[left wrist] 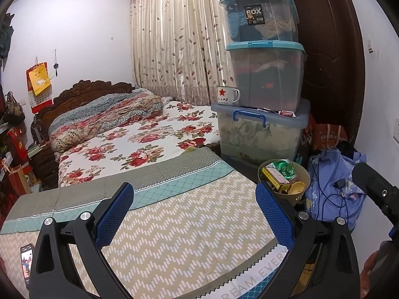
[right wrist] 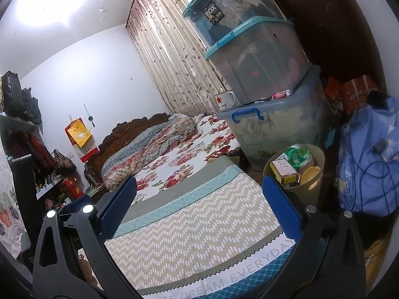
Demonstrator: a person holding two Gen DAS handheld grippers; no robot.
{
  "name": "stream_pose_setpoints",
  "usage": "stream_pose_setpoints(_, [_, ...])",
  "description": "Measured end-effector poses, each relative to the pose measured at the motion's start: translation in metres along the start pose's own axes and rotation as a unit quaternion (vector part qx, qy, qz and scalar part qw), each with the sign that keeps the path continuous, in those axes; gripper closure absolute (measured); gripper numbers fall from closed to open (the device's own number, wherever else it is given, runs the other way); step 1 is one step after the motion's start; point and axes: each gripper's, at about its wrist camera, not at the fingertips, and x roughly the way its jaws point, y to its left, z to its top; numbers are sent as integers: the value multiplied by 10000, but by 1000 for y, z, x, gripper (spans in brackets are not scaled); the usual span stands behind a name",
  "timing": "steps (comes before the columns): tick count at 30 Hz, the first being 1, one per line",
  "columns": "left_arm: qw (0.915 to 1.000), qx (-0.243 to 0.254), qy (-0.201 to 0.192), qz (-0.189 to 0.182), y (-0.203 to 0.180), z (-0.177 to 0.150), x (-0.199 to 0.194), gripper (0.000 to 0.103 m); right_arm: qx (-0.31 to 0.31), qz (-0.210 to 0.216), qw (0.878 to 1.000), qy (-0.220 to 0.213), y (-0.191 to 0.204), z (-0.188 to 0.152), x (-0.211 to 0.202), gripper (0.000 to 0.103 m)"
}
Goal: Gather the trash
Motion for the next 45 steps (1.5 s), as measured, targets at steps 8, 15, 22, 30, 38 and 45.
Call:
stream_pose_setpoints(8, [10000, -21, 2, 8, 3, 1, -1, 9, -56, 36, 9999, -91, 6, 4, -4, 4])
stream_pose_setpoints(15, [10000, -4, 40, 32, 4, 1, 0, 9, -47, 54, 9999, -93, 7, 6, -4, 4])
stream_pose_setpoints(22, [10000, -54, 59, 58, 6, -1, 0, 9, -124, 104, 9998, -83, 11, 7, -4, 4])
stream_pose_setpoints(30, [9999, -81, 100, 73, 8, -4, 1, 9, -121, 113, 9999, -29, 12, 5, -3, 4])
stream_pose_setpoints(38, [9999, -69, 91, 83, 8, -5, 2, 9, -99, 104, 9999, -33, 12, 5, -3, 4])
stream_pose_setpoints(45, [9999, -17, 61, 125, 7, -7, 1, 9, -98, 106, 9999, -21, 11, 4, -1, 4])
